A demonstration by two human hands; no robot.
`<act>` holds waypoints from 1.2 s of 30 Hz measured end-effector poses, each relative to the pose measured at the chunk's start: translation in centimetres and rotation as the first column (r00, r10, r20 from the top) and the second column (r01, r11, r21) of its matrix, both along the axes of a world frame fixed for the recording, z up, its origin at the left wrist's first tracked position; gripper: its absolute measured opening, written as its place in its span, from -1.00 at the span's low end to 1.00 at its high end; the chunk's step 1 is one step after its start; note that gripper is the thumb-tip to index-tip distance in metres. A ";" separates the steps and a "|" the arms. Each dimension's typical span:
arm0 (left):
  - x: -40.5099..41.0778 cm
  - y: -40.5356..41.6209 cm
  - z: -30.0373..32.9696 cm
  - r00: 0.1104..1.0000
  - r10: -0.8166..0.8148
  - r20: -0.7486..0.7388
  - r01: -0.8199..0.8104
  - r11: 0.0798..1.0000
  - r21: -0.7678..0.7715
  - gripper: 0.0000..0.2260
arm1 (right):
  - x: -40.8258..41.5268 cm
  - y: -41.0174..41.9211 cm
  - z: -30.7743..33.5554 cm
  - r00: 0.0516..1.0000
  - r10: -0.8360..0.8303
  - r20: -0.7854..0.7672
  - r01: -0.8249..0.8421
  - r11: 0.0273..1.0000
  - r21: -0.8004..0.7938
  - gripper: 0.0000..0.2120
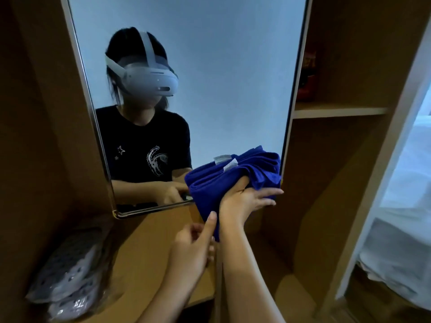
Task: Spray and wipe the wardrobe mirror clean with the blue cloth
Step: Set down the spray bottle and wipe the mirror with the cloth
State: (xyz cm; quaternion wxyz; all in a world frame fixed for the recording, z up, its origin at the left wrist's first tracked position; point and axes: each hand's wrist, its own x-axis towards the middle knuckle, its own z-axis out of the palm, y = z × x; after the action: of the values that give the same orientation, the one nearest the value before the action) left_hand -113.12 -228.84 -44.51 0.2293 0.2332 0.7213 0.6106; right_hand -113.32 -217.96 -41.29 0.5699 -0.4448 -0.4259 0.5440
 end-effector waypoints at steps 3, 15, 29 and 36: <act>-0.4 2.0 0.8 0.972 -0.015 0.233 -0.015 0.992 0.126 -0.62 | 0.7 0.1 0.0 0.986 0.075 -0.146 -0.092 0.990 -0.107 -0.20; 0.2 4.3 1.3 0.884 0.009 0.468 -0.251 0.853 0.458 -0.58 | 3.9 2.4 -0.2 0.808 0.244 -0.536 -0.434 0.862 -0.263 -0.52; -4.7 -3.7 0.5 0.840 0.512 0.180 -0.505 0.617 0.604 -0.56 | 3.9 -1.0 0.2 0.832 0.178 -0.525 -0.366 0.888 -0.279 -0.62; -5.5 -5.0 0.3 0.833 0.553 0.019 -0.473 0.694 0.543 -0.73 | 2.1 -5.4 1.4 0.859 0.121 -0.497 -0.300 0.906 -0.298 -0.35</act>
State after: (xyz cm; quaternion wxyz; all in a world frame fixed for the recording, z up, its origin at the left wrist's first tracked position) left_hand -118.58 -233.85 -44.19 -0.0766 0.1196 0.5766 0.8046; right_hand -111.21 -223.34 -39.88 0.4987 -0.3483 -0.2142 0.7643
